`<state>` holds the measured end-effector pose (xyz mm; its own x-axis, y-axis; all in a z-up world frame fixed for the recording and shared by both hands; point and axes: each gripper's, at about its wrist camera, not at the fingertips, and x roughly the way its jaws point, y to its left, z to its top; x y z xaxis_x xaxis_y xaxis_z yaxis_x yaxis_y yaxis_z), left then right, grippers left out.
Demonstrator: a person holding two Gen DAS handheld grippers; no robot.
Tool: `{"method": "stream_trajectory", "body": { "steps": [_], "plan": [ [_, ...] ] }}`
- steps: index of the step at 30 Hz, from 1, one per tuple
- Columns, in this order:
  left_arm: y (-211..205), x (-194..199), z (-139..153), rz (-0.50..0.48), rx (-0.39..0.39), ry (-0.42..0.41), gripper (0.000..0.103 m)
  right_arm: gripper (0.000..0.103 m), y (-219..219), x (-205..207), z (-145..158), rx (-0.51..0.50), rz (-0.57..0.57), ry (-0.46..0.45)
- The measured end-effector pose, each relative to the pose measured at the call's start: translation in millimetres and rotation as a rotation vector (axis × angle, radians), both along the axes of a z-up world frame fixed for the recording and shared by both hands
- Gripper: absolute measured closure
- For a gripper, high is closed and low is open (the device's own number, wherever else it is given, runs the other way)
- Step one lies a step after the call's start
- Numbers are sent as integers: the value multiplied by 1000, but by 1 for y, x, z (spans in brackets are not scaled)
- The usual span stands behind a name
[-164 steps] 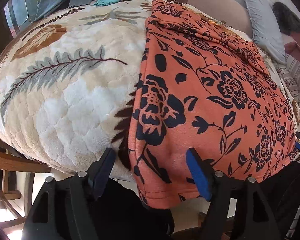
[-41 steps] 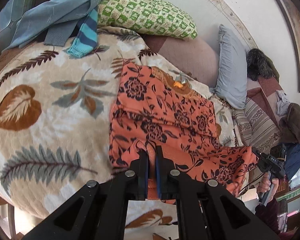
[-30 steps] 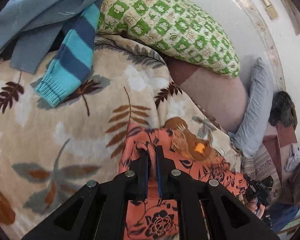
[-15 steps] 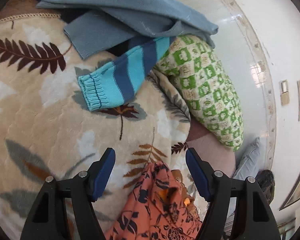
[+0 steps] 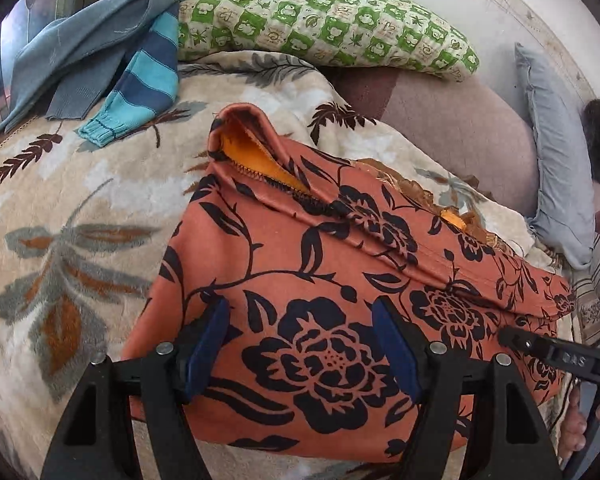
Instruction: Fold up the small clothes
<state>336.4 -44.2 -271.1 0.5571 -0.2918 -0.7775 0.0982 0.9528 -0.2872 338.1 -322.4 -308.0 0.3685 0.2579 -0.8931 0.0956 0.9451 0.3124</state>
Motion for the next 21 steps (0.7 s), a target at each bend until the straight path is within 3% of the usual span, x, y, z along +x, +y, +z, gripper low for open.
{"method": "stream_trajectory", "body": {
  "steps": [3, 5, 9, 11, 14, 18, 21],
  "plan": [
    [3, 9, -2, -26, 6, 31, 29, 63, 7, 51, 1, -29, -40, -21],
    [1, 15, -4, -43, 18, 30, 29, 63, -5, 90, 2, -15, -131, -20],
    [8, 19, -1, -49, -19, 31, 29, 61, -40, 107, 45, 167, -372, -240],
    [17, 23, 1, -28, -66, 34, 29, 50, -42, 96, 61, 188, -374, -282],
    [32, 24, 9, 50, -64, 10, 29, 50, -37, 67, 72, 77, -301, -285],
    [55, 23, 19, 142, -17, -10, 29, 50, -68, -3, 60, 121, -320, -231],
    [70, 20, 18, 195, -15, 23, 29, 41, -100, -63, 46, 141, -391, -209]
  ]
}}
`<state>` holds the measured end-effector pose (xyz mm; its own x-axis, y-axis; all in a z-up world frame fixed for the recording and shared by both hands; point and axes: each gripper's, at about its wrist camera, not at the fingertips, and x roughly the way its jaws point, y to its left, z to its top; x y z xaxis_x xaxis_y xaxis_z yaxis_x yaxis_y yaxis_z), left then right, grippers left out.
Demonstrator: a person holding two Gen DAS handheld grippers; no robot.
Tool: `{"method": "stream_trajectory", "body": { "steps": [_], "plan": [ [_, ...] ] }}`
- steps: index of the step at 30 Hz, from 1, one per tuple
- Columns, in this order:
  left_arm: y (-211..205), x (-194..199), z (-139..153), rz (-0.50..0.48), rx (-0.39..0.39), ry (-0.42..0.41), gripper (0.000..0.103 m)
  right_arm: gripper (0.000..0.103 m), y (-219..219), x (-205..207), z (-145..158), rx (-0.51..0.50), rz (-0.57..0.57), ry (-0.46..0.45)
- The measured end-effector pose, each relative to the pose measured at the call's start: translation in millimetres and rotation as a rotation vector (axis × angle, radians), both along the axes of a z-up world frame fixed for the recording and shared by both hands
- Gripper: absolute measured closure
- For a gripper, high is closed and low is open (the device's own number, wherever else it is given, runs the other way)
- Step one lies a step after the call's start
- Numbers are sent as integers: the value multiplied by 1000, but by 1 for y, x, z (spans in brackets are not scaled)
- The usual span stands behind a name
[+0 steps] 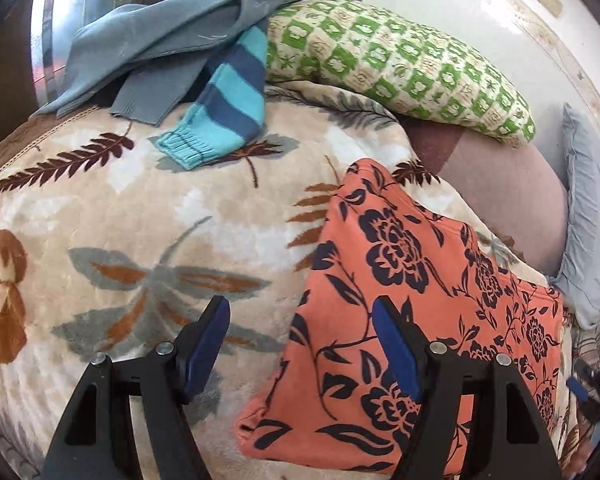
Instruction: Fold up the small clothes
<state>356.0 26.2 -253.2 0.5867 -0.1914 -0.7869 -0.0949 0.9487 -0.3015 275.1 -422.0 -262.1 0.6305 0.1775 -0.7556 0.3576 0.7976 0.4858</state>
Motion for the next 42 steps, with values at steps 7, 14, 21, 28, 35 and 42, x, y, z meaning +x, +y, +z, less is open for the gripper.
{"method": "stream_trajectory", "body": {
  "steps": [7, 14, 21, 28, 35, 42],
  "plan": [
    [14, -40, 2, 51, -30, 19, 29, 37, -44, -106, -43, 292, -155, -45],
    [-3, -88, -4, 20, -223, 30, 29, 36, -38, -112, -82, 596, -209, -7],
    [-17, -80, -39, -9, -427, 132, 28, 36, -34, -103, -107, 620, -246, 5],
    [-22, -47, -51, -8, -523, 120, 19, 36, -35, -90, -108, 600, -248, -38],
    [-28, -36, -51, 1, -520, 28, 25, 36, -36, -74, -109, 570, -241, -86],
    [-25, -35, -55, 15, -487, 7, 70, 74, -37, -67, -116, 514, -246, -61]
  ]
}}
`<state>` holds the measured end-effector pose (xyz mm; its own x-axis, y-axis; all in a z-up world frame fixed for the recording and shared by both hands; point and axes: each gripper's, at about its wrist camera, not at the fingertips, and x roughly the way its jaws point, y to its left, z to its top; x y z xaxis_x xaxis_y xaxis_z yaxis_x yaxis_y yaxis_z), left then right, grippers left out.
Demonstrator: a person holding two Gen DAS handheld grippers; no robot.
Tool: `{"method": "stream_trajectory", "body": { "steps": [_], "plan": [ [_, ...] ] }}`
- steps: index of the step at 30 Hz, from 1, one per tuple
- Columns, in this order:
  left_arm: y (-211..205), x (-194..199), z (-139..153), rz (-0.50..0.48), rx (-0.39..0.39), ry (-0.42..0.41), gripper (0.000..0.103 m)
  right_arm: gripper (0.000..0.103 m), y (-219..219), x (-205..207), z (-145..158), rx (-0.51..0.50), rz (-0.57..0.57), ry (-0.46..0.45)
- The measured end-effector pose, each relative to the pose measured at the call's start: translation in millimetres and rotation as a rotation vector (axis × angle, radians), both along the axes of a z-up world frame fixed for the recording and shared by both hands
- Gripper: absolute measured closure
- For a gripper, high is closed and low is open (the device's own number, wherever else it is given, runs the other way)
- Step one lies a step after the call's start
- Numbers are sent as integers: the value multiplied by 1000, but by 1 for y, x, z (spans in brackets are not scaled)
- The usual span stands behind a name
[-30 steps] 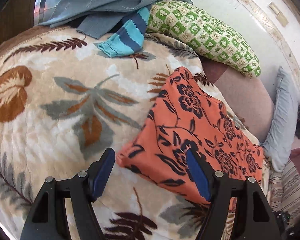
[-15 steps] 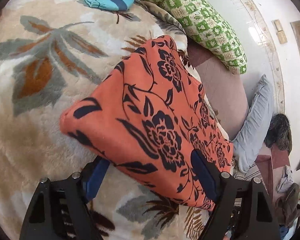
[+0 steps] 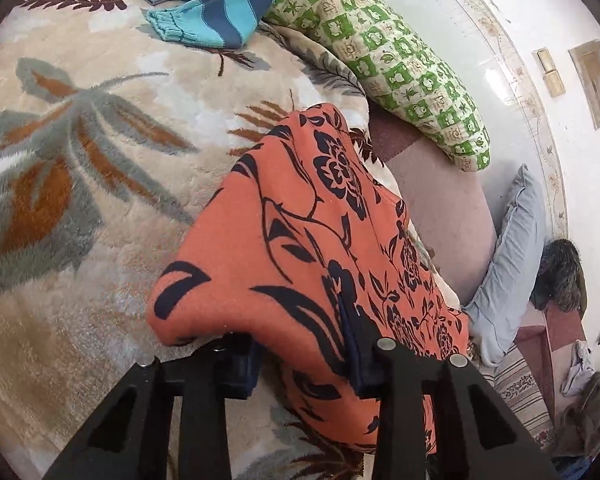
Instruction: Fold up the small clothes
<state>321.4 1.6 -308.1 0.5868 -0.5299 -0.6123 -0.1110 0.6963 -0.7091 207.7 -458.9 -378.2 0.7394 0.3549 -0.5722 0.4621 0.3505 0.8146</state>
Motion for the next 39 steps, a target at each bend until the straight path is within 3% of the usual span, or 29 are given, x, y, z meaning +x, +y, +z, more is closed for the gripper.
{"method": "stream_trajectory", "body": {
  "steps": [2, 6, 10, 19, 23, 28, 31, 33, 35, 39],
  "plan": [
    [0, 0, 0, -7, 2, -6, 76, 76, 3, 2, 6, -41, 12, 0],
    [-1, -5, 9, -16, 20, -37, 80, 80, 10, 1, 28, -164, 30, -36],
    [9, -22, 22, -32, -11, -75, 84, 81, 16, -6, 43, -239, 38, -61],
    [36, -77, 35, -39, -9, -78, 86, 81, 55, -61, 77, -460, 100, -67],
    [51, -111, 39, -49, 13, -66, 86, 81, 68, -100, 67, -450, 114, -41],
    [62, -149, 28, -80, 85, -25, 85, 81, 71, -128, 47, -363, 123, 32],
    [73, -151, 8, -52, 40, 97, 79, 74, 63, -131, 36, -285, 118, 72],
    [80, -154, 9, -36, 28, 110, 75, 60, 56, -135, 29, -193, 99, 98],
    [80, -165, 25, -29, 108, 63, 74, 46, 52, -143, 27, -117, 83, 76],
    [68, -192, 66, -51, 260, -101, 69, 44, 60, -163, 38, -143, 115, 79]
  ]
}}
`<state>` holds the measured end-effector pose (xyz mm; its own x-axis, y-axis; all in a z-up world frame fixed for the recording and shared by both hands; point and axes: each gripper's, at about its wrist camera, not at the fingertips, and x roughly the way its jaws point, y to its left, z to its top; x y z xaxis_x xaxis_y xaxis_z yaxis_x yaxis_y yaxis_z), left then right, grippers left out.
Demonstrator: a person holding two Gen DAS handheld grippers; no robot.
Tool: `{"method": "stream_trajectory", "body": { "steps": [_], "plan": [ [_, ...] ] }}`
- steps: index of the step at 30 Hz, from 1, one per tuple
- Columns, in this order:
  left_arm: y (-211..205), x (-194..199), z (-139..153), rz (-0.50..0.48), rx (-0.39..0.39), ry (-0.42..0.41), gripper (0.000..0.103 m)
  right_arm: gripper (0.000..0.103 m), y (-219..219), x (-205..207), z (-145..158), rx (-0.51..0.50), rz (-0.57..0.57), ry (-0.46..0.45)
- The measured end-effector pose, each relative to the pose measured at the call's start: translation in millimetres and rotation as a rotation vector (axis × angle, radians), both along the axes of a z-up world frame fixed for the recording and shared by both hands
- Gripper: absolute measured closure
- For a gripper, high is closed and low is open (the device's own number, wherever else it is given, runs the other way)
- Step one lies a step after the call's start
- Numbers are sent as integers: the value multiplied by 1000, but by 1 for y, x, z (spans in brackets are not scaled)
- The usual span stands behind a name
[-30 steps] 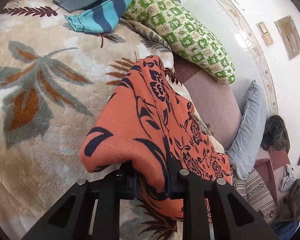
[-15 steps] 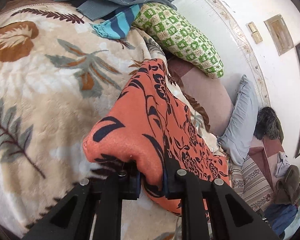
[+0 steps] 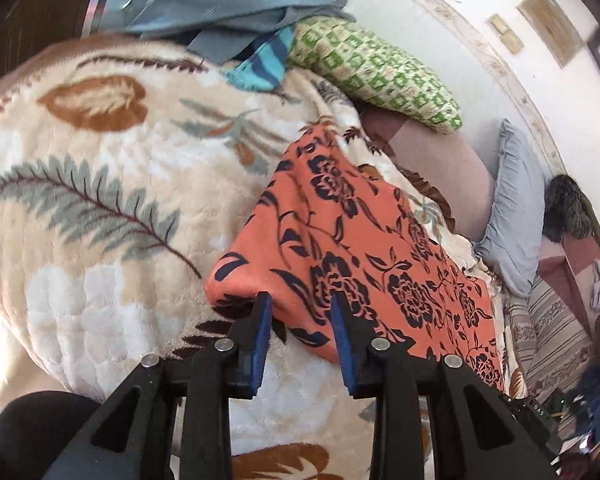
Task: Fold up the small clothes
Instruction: 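Lower the folded shirt onto the bed and open both grippers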
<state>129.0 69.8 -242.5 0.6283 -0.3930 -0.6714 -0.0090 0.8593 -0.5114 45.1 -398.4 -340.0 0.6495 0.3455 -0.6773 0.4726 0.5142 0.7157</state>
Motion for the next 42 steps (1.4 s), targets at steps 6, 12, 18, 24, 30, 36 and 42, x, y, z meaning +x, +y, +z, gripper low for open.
{"method": "stream_trajectory", "body": {
  "steps": [6, 12, 18, 24, 30, 36, 42],
  "plan": [
    [-42, 1, 37, -45, 232, -203, 28, 44, 34, -7, 46, -175, 128, -108],
    [-54, 42, -11, -9, 415, -95, 25, 44, 46, 34, 70, -387, 142, -159],
    [-59, 53, -34, -12, 545, -47, 21, 44, 33, 64, 13, -422, 114, 45],
    [-48, 62, -45, 29, 476, 24, 13, 40, 60, 67, 16, -629, 197, 64],
    [-47, 65, -49, 46, 480, 39, 5, 36, 65, 71, 14, -663, 199, 70],
    [-51, 65, -50, 46, 508, 24, 5, 34, 76, 75, 12, -743, 215, 86],
    [-53, 66, -50, 48, 520, 16, 4, 33, 77, 76, 12, -755, 222, 86]
  ]
}}
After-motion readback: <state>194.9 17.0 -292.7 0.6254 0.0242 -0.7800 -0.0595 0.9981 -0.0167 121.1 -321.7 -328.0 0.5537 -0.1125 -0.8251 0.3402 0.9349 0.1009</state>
